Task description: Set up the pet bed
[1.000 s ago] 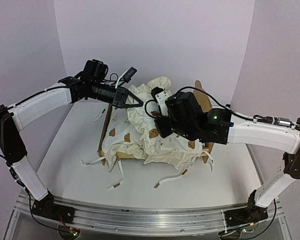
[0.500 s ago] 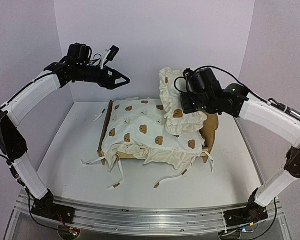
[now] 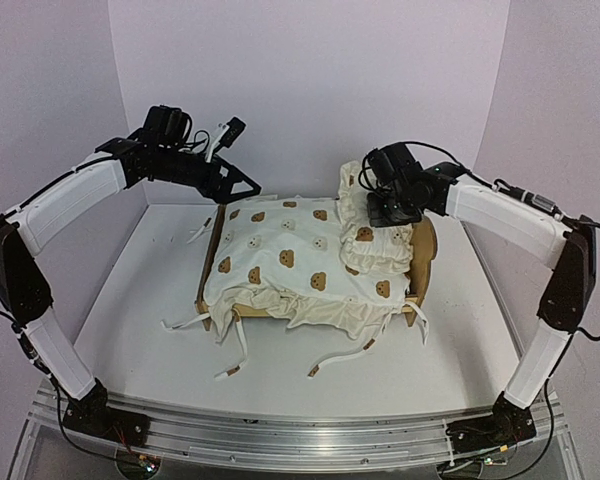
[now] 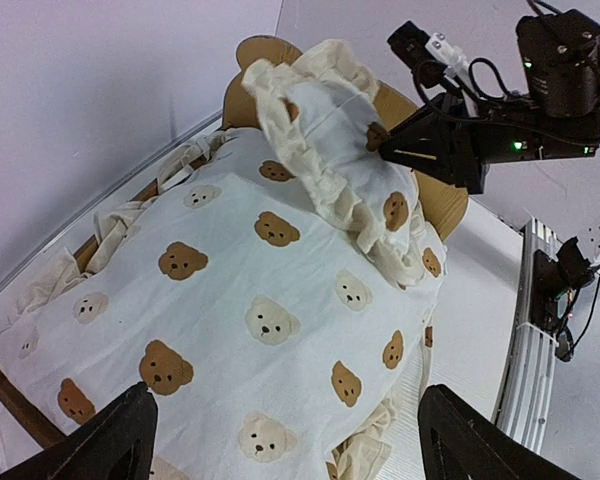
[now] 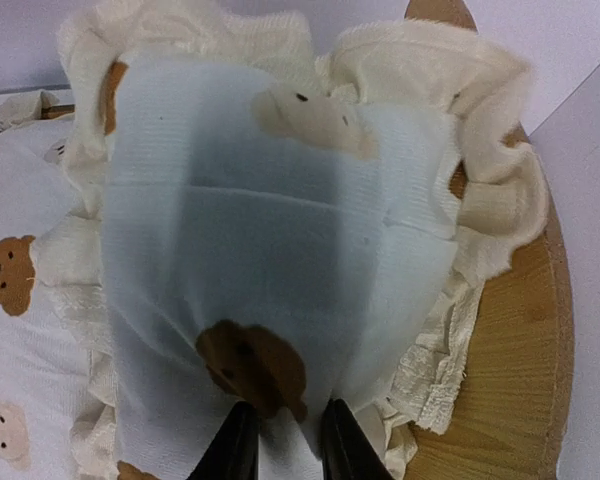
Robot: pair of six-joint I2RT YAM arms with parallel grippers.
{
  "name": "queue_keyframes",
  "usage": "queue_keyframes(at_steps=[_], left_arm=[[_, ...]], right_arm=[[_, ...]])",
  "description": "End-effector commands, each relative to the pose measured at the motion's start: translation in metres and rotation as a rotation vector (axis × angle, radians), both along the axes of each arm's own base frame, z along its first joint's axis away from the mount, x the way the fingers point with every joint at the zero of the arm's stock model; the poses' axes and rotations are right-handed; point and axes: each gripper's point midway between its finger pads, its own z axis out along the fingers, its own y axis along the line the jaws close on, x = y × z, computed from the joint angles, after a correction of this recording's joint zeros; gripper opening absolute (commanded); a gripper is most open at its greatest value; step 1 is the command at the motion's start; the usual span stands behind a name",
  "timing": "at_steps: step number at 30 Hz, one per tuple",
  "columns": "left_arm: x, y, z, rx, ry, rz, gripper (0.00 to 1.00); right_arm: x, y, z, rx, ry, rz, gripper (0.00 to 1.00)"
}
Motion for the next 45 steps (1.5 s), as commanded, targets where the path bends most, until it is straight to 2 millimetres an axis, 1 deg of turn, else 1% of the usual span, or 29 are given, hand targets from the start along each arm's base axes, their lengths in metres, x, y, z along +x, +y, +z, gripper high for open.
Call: queue_keyframes(at_steps=[1, 3, 5, 8, 10, 11, 14, 15, 16, 17, 18, 19, 21, 22, 23, 24, 26, 27, 29, 30, 31, 32, 34, 36, 37, 39, 40, 41, 45], left_arm=[[-0.014, 0.004, 0.024, -0.030, -0.059, -0.024, 0.92], [-0.016, 0.005, 0.023, -0.029, -0.055, -0.028, 0.92], [-0.018, 0.005, 0.019, -0.028, -0.046, -0.033, 0.92], [-0.019, 0.005, 0.014, -0.025, -0.034, -0.037, 0.92], [-0.018, 0.005, 0.013, -0.021, -0.034, -0.031, 0.92], [-0.018, 0.006, 0.013, -0.019, -0.036, -0.027, 0.92], [-0.016, 0.010, 0.013, -0.011, -0.044, -0.007, 0.92], [-0.016, 0.012, 0.013, -0.007, -0.046, 0.004, 0.92], [-0.015, 0.015, 0.013, -0.004, -0.048, 0.018, 0.92], [-0.013, 0.019, 0.011, -0.002, -0.046, 0.038, 0.92], [-0.011, 0.025, 0.010, -0.001, -0.044, 0.061, 0.92], [-0.008, 0.031, 0.008, -0.003, -0.038, 0.088, 0.92], [0.003, 0.053, 0.003, -0.015, -0.021, 0.176, 0.92], [0.010, 0.067, -0.001, -0.022, -0.011, 0.227, 0.93], [0.018, 0.086, -0.006, -0.031, -0.003, 0.291, 0.93], [0.023, 0.103, -0.010, -0.045, 0.006, 0.350, 0.93], [0.036, 0.147, -0.022, -0.065, 0.026, 0.495, 0.94], [0.039, 0.169, -0.030, -0.073, 0.028, 0.564, 0.95], [0.038, 0.205, -0.047, -0.079, 0.017, 0.683, 0.98], [0.036, 0.225, -0.061, -0.080, 0.016, 0.748, 0.99], [0.030, 0.239, -0.080, -0.075, 0.023, 0.797, 1.00], [0.025, 0.257, -0.090, -0.073, 0.012, 0.852, 1.00], [0.013, 0.274, -0.115, -0.060, 0.000, 0.913, 1.00], [0.000, 0.292, -0.140, -0.049, -0.001, 1.022, 1.00], [-0.008, 0.299, -0.157, -0.038, 0.011, 1.066, 1.00], [-0.020, 0.311, -0.173, -0.027, -0.004, 1.125, 1.00], [-0.029, 0.315, -0.186, -0.014, -0.005, 1.140, 1.00], [-0.035, 0.318, -0.191, -0.010, -0.024, 1.154, 1.00], [-0.054, 0.322, -0.210, -0.011, -0.019, 1.169, 1.00]], right_arm=[[0.013, 0.003, 0.012, -0.011, -0.038, -0.015, 0.34], [0.014, 0.005, 0.020, -0.004, -0.051, -0.007, 0.43], [0.015, 0.004, 0.029, -0.004, -0.071, -0.006, 0.48], [0.013, 0.005, 0.039, 0.008, -0.081, 0.013, 0.52], [0.009, 0.010, 0.054, 0.040, -0.094, 0.053, 0.57], [0.006, 0.013, 0.064, 0.058, -0.105, 0.082, 0.61], [-0.007, 0.023, 0.108, 0.114, -0.162, 0.207, 0.81], [-0.012, 0.020, 0.124, 0.126, -0.192, 0.230, 0.86], [-0.018, 0.016, 0.140, 0.135, -0.221, 0.248, 0.91], [-0.021, 0.008, 0.149, 0.141, -0.239, 0.246, 0.93], [-0.024, -0.008, 0.160, 0.138, -0.265, 0.222, 0.94], [-0.025, -0.032, 0.168, 0.122, -0.290, 0.174, 0.95], [-0.028, -0.078, 0.168, 0.058, -0.312, 0.068, 0.97], [-0.030, -0.110, 0.161, 0.027, -0.307, -0.004, 0.98], [-0.033, -0.133, 0.153, 0.010, -0.294, -0.053, 0.98], [-0.038, -0.159, 0.141, 0.001, -0.274, -0.105, 0.98], [-0.052, -0.207, 0.109, 0.002, -0.216, -0.200, 0.98], [-0.061, -0.227, 0.092, 0.003, -0.186, -0.242, 0.98], [-0.077, -0.251, 0.057, -0.015, -0.141, -0.282, 0.98], [-0.087, -0.262, 0.035, -0.030, -0.119, -0.298, 0.98], [-0.094, -0.270, 0.015, -0.051, -0.101, -0.299, 0.98], [-0.099, -0.278, 0.000, -0.063, -0.106, -0.319, 0.98], [-0.118, -0.292, -0.045, -0.068, -0.077, -0.371, 0.98], [-0.128, -0.297, -0.067, -0.035, -0.113, -0.426, 0.98], [-0.135, -0.297, -0.086, -0.018, -0.113, -0.441, 0.98], [-0.143, -0.293, -0.114, 0.009, -0.144, -0.434, 0.98], [-0.147, -0.292, -0.126, 0.021, -0.163, -0.433, 0.98], [-0.150, -0.292, -0.137, 0.036, -0.188, -0.446, 0.98], [-0.160, -0.288, -0.169, 0.113, -0.250, -0.464, 0.98]])
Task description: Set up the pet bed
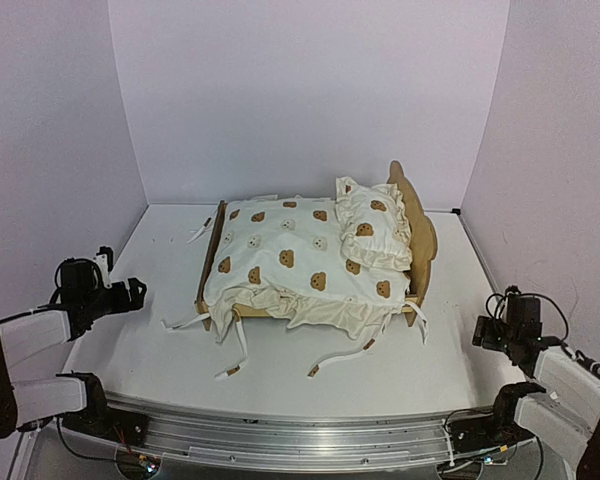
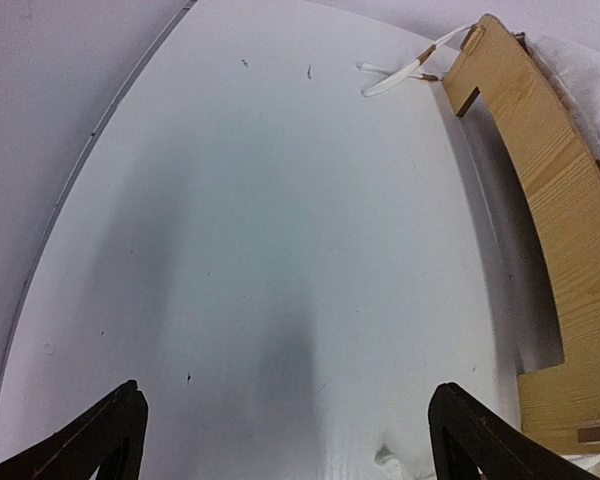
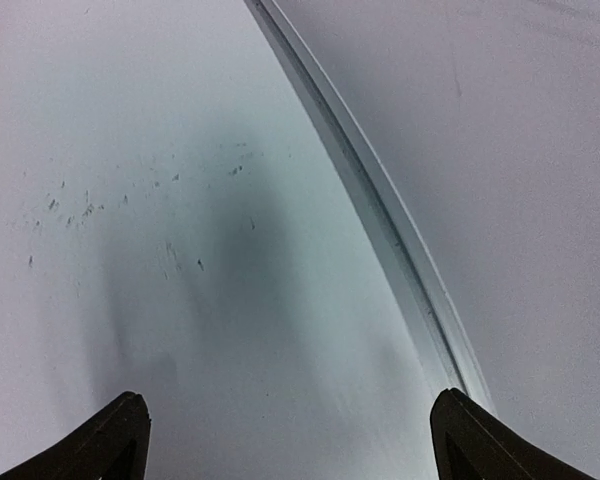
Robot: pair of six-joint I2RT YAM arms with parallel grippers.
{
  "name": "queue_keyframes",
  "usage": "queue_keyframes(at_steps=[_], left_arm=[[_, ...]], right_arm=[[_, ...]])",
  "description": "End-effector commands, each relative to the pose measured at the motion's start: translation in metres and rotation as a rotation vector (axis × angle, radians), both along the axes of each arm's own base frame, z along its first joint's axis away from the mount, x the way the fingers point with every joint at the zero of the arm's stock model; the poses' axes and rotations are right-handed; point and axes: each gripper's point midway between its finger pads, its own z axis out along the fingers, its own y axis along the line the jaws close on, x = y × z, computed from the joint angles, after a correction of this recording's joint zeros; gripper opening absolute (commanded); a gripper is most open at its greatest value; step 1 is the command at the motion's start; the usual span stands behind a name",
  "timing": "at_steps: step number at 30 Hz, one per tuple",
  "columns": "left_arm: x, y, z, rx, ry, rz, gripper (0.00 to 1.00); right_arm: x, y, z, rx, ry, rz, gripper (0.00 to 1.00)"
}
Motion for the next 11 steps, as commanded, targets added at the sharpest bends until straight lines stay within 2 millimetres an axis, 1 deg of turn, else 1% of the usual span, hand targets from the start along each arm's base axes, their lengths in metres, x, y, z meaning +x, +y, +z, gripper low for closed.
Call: queue_keyframes(at_steps=[1, 4, 6, 9, 11], left_arm=[[0.003, 0.015, 0.025, 0.013, -0.165, 0.061, 1.00], [-0.006, 0.016, 0.017, -0.005, -0.167, 0.039, 1.00], [-0.009, 0.019, 0.015, -0.025, -0.168, 0.053, 1.00], [-0.009, 0.016, 0.014, -0.044, -0.168, 0.036, 1.00], [-0.009, 0.018, 0.013, -0.053, -0.169, 0.054, 1.00]], right_arm=[[0.022, 0.007, 0.015, 0.087, -0.279, -0.018, 0.98], [0.015, 0.014, -0.003, 0.140, -0.274, -0.003, 0.98], [0.009, 0.016, -0.012, 0.154, -0.268, -0.006, 0.98], [0.007, 0.014, -0.013, 0.153, -0.292, -0.016, 0.98], [0.007, 0.013, -0.013, 0.152, -0.305, -0.024, 0.98]])
